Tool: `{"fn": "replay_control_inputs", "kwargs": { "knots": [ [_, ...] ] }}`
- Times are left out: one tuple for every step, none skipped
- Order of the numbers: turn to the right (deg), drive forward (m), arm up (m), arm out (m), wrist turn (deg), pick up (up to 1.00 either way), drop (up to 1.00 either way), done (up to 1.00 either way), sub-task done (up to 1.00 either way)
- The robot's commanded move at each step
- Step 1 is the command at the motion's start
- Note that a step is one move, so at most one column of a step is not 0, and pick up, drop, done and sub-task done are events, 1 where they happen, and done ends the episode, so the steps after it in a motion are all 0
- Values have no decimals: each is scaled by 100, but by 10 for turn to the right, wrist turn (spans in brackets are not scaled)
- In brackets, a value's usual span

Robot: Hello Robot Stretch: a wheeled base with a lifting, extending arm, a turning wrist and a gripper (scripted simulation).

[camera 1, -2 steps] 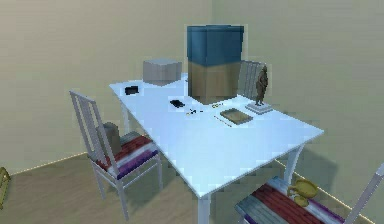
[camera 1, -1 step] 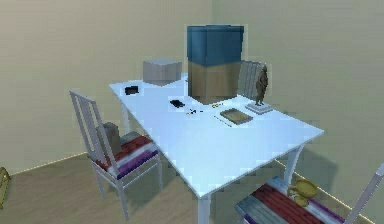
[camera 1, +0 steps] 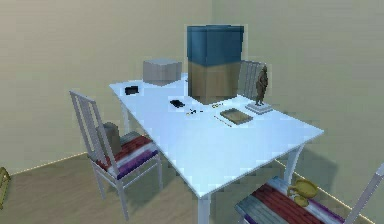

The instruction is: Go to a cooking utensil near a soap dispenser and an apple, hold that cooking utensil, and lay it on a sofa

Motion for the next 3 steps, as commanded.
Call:
{"fn": "replay_control_inputs", "kwargs": {
  "knots": [
    [0, 0, 0, 0, 450, 0, 0, 0, 0],
    [0, 0, 0, 0, 30, 0, 0, 0, 0],
    [0, 0, -44, 0, 0, 0, 0, 0, 0]
  ]
}}
